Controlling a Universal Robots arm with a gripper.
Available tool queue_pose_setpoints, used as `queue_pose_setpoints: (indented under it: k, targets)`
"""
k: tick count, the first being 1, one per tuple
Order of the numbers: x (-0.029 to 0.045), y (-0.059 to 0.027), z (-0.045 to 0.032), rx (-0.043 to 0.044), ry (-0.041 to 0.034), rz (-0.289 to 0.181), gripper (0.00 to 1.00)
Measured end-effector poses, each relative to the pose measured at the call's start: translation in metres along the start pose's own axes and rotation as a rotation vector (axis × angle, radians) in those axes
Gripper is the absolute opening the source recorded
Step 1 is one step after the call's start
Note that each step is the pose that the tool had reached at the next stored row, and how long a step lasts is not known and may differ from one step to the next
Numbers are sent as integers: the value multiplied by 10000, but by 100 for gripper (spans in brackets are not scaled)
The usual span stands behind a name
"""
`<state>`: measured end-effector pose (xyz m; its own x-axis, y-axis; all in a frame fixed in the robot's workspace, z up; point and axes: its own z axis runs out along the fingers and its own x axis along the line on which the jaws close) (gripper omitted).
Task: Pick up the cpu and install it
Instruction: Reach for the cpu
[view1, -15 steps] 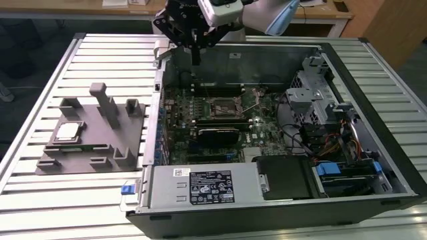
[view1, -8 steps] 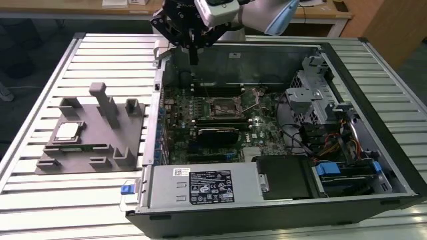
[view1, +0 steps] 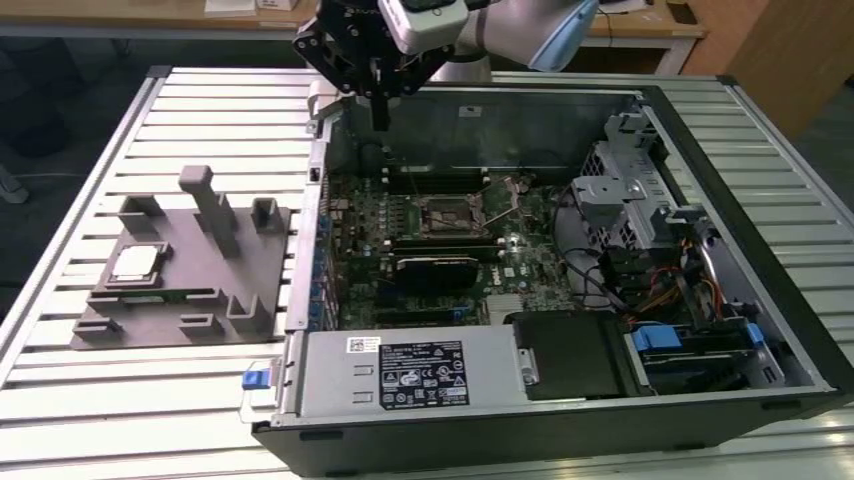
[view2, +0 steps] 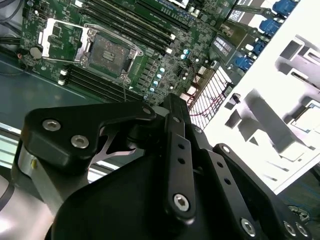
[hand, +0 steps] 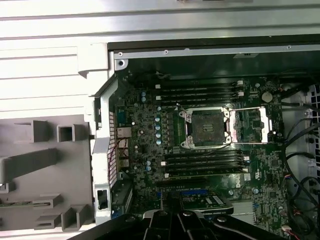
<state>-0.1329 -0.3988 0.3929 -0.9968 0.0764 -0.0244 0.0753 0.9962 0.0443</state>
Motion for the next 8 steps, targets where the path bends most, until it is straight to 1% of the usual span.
queue_pose_setpoints:
  k: [8]
  targets:
    - [89,-6,0,-1,-1,0,11]
